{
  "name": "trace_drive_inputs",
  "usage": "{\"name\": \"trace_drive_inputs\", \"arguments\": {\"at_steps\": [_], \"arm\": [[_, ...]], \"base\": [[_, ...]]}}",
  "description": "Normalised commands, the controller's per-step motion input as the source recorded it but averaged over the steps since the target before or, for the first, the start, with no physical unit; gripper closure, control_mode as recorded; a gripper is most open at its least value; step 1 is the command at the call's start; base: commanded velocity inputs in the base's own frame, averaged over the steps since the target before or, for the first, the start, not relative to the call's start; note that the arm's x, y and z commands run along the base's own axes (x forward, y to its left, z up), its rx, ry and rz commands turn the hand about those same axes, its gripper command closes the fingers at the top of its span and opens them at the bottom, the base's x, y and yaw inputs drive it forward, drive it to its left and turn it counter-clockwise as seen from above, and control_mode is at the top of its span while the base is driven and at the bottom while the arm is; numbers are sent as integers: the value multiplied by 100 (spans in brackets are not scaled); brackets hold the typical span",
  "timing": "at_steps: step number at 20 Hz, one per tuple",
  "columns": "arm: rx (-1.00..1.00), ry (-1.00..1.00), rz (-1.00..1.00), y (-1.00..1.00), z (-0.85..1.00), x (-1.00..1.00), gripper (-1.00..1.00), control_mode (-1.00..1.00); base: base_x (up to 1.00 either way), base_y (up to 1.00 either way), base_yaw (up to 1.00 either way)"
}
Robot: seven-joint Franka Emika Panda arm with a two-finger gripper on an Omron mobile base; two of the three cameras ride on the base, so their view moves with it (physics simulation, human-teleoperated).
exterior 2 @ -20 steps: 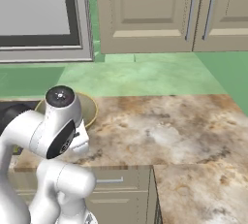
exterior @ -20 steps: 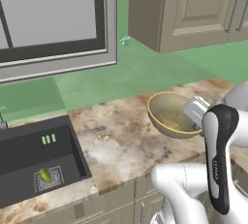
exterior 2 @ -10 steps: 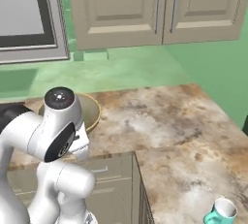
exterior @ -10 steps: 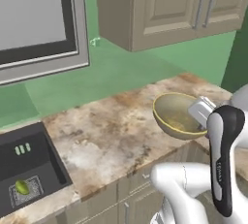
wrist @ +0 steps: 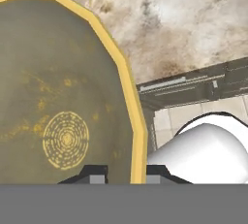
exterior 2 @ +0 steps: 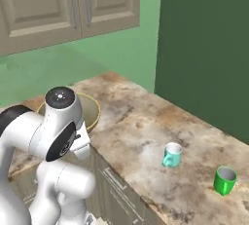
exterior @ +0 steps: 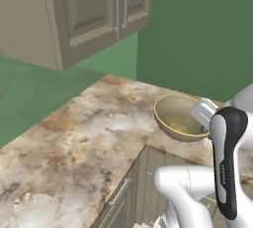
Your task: Clear the mugs and bowl far away from the sink.
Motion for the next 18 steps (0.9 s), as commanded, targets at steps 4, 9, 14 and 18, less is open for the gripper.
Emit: {"name": "trace_drive_inputs", "arguments": {"at_steps": [4, 9, 14, 18], "arm": [[0, 0, 0, 0, 0, 0, 100, 100], [0, 0, 0, 0, 0, 0, 100, 100], [0, 0, 0, 0, 0, 0, 100, 100], [0, 0, 0, 0, 0, 0, 100, 100]], "base": [[12, -27, -79], [12, -30, -78], [25, -24, -67], [32, -17, -55]]}}
